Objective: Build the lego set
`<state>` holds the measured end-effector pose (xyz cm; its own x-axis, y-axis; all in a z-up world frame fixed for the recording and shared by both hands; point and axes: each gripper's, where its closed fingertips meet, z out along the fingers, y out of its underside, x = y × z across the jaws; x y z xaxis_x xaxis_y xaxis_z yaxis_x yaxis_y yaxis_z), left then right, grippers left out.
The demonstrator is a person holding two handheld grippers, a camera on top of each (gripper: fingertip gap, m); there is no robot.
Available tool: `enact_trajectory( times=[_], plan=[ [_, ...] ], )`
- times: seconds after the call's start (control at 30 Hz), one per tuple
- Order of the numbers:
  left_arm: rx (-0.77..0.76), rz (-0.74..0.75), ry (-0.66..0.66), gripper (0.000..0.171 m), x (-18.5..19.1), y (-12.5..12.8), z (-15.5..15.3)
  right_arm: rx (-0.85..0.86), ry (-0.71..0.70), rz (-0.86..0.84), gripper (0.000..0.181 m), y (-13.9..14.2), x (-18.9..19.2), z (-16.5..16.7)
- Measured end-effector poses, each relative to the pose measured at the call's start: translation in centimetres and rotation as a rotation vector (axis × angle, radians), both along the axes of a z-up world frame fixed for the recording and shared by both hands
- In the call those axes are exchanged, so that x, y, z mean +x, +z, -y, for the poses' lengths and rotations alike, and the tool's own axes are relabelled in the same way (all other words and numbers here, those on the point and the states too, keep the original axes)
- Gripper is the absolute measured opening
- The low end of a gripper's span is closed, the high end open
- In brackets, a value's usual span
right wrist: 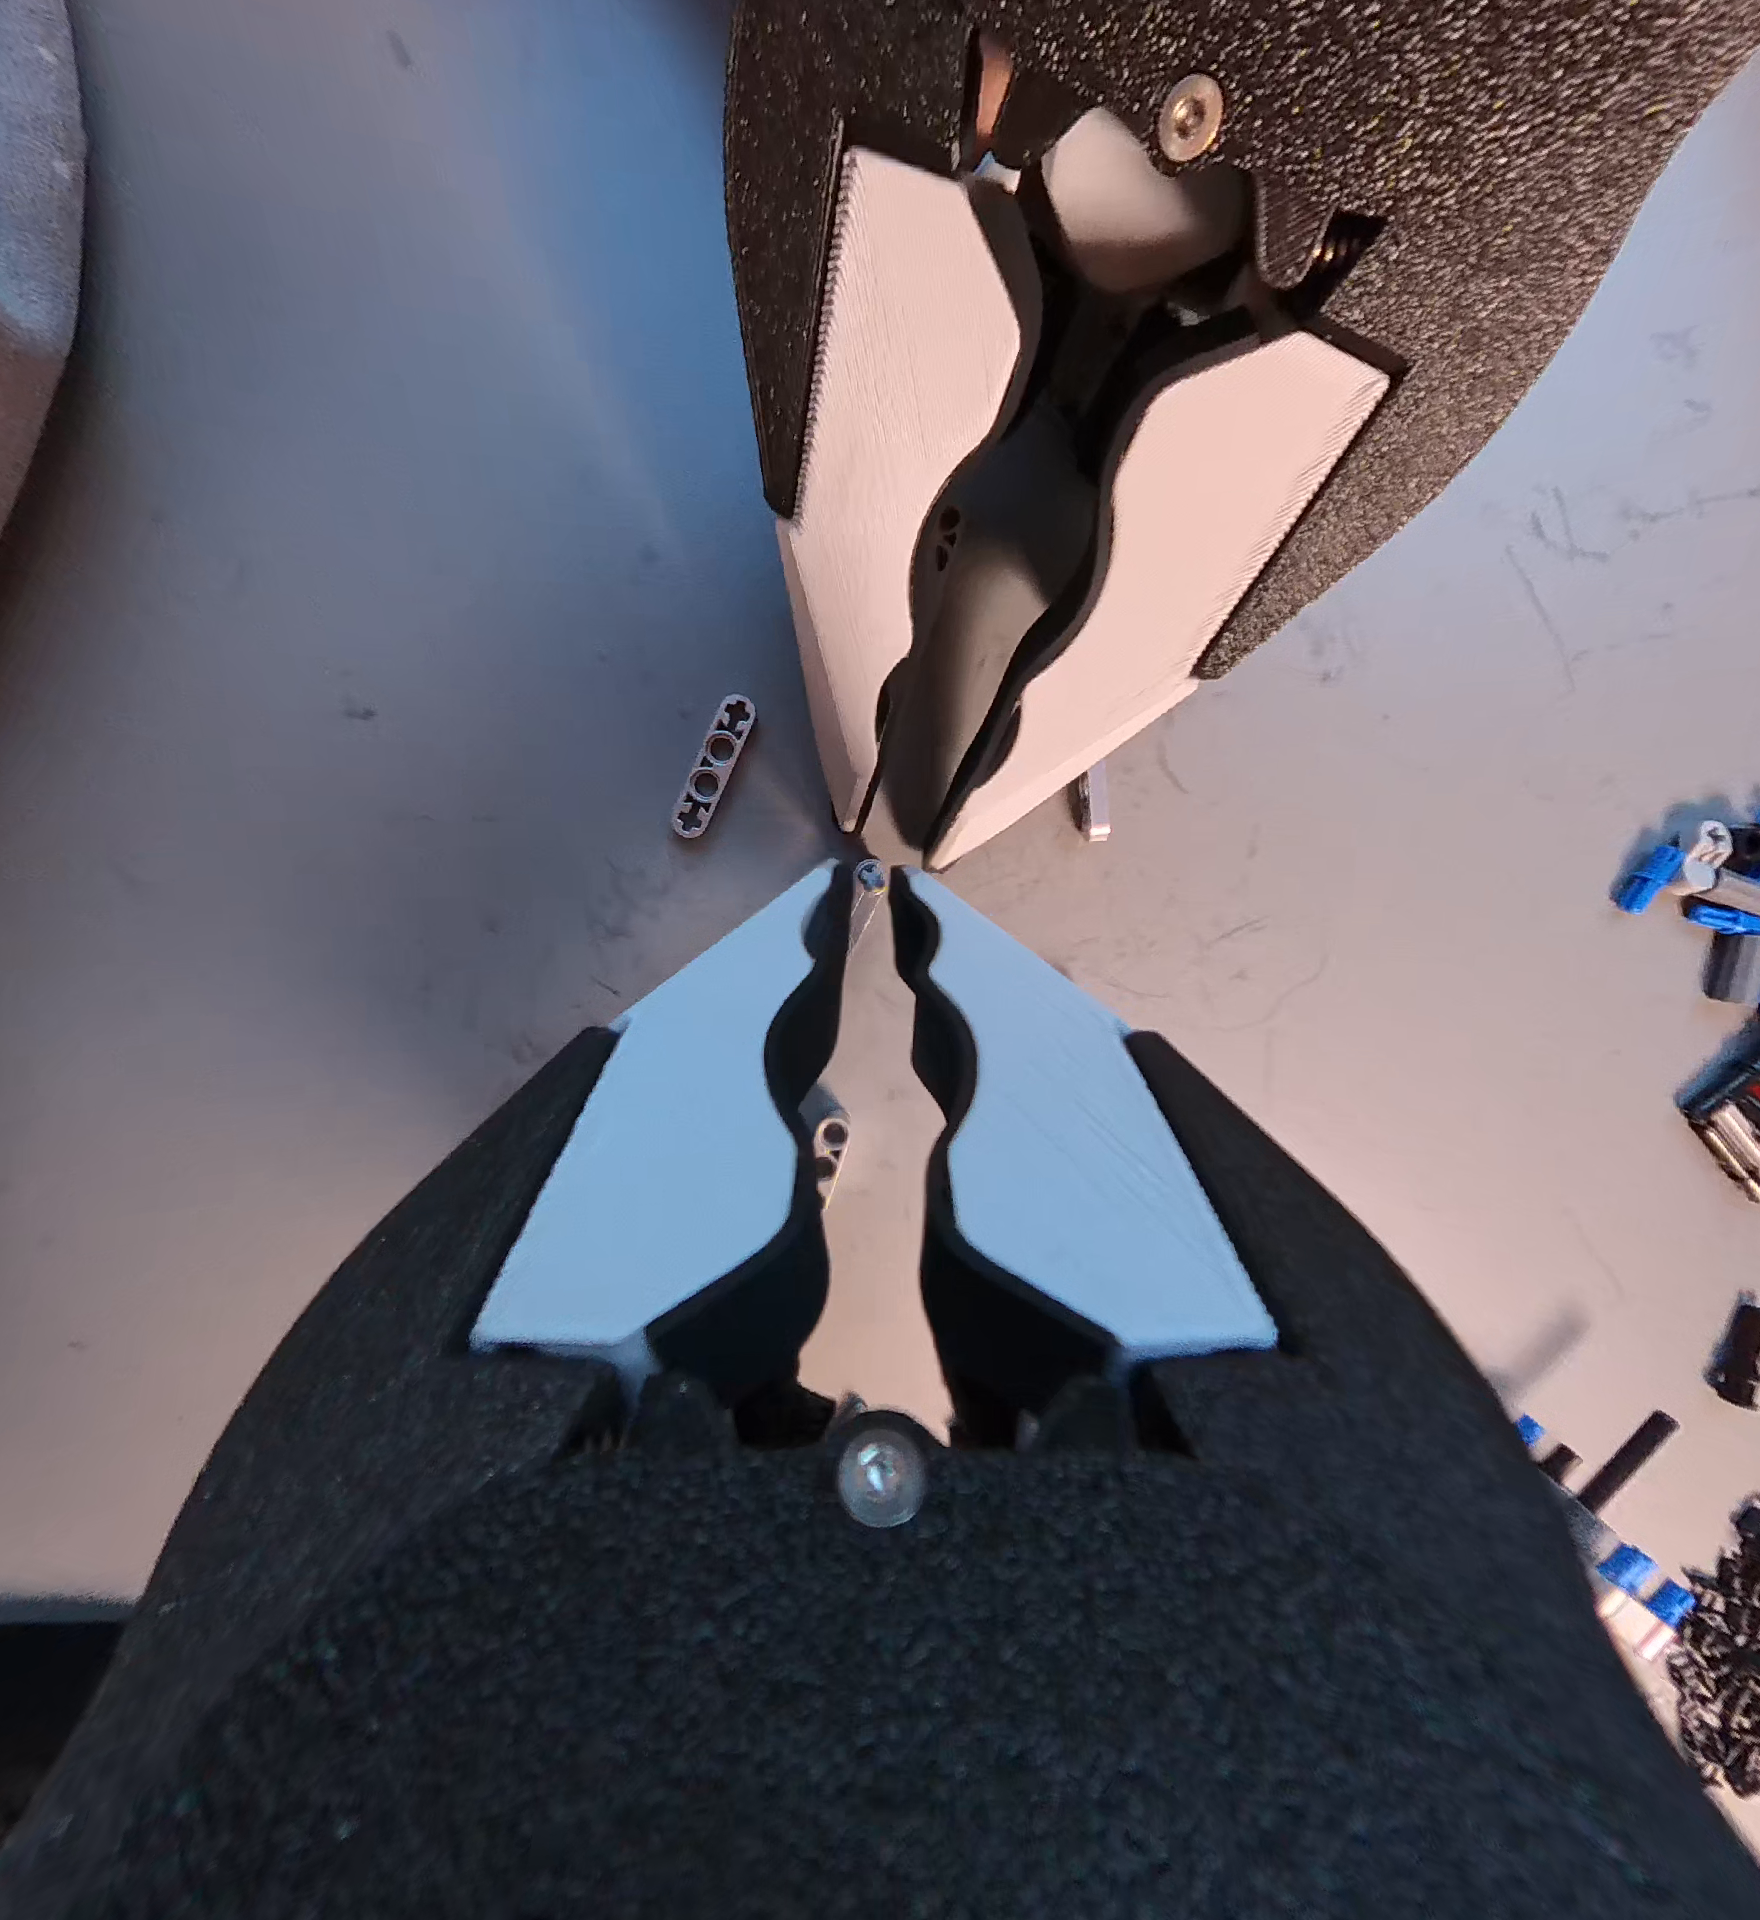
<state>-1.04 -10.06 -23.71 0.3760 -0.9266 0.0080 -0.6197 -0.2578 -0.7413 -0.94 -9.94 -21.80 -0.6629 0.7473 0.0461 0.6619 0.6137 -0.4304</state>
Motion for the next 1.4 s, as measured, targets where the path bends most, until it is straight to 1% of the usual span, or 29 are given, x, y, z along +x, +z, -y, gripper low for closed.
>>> enact_trajectory(
  times=[0.13, 0.3, 0.5, 0.6, 0.67, 0.77, 0.87, 0.93, 1.1, 1.4],
  plan=[
    [0.002, 0.001, 0.0, 0.012, 0.2, 0.0, 0.0, 0.006, -0.001, 0.015, 0.002, -0.2, 0.0, -0.1],
    [0.003, 0.002, 0.0, 0.012, 0.3, 0.0, -0.1, 0.048, 0.016, 0.064, 0.002, -1.4, 0.5, -0.2],
    [0.001, 0.005, -0.001, 0.011, 0.4, 0.0, 0.0, 0.034, -0.013, 0.056, 0.002, -1.4, 0.5, -0.1],
    [0.003, 0.005, -0.001, 0.011, 0.4, 0.0, -0.1, 0.029, -0.02, 0.023, 0.002, -1.4, 0.4, 0.0],
    [0.003, 0.006, 0.0, 0.011, 0.4, 0.0, -0.1, 0.011, -0.032, 0.011, 0.012, -1.3, 0.4, 0.2],
    [0.001, 0.008, -0.001, 0.011, 0.5, 0.0, -0.1, -0.008, -0.047, -0.018, 0.013, -0.4, 0.3, 0.2],
    [0.005, 0.008, -0.003, 0.011, 0.5, 0.0, -0.1, 0.002, -0.049, -0.026, 0.01, 0.2, 0.3, 0.0],
    [0.009, 0.007, -0.004, 0.011, 0.6, 0.0, -0.1, 0.013, -0.041, -0.026, 0.002, 0.2, 0.3, 0.0],
    [0.014, 0.008, -0.007, 0.011, 0.8, 0.0, -0.1, 0.015, -0.032, -0.014, 0.001, 0.2, 0.4, 0.2],
    [0.014, 0.014, -0.014, 0.008, 1.3, 0.0, -0.1, 0.11, 0.011, 0.04, 0.0, 0.0, 0.4, 0.0]
  ],
)
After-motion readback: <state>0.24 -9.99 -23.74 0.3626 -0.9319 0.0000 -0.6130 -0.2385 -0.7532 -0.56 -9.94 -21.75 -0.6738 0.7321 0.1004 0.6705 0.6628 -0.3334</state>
